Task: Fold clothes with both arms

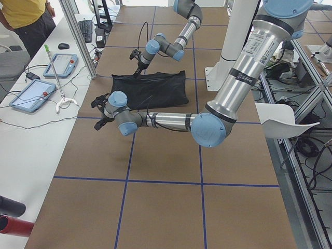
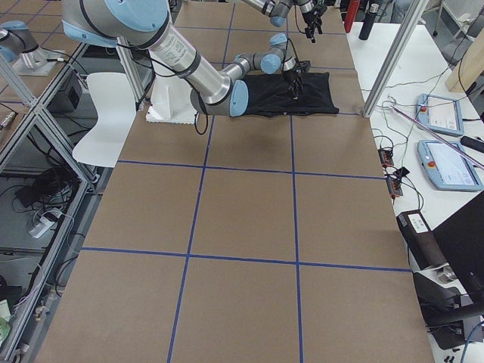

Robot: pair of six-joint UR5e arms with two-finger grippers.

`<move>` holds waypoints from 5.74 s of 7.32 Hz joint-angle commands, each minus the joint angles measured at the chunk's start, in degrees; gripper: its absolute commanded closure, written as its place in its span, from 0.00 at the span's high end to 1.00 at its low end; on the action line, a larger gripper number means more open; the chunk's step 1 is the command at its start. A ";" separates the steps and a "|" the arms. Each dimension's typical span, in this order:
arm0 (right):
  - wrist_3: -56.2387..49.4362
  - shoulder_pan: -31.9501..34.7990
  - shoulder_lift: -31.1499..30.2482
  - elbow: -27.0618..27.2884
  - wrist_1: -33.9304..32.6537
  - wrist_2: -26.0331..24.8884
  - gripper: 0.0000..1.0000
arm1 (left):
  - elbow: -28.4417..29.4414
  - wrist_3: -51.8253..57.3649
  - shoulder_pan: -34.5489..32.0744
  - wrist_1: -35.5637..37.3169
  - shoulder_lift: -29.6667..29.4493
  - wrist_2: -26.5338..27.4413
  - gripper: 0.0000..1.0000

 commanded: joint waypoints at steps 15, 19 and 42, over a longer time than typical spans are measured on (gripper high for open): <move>-23.05 0.61 -14.70 17.09 -4.22 2.50 0.07 | -0.22 -2.37 0.19 -0.19 -0.08 0.00 1.00; -20.25 2.01 -14.11 19.04 -3.51 6.51 1.00 | -0.22 -2.56 0.37 -0.19 -0.08 0.00 1.00; -15.23 -9.94 -28.08 44.16 -25.66 -3.74 1.00 | -2.84 -9.55 0.63 -1.86 0.62 -0.61 1.00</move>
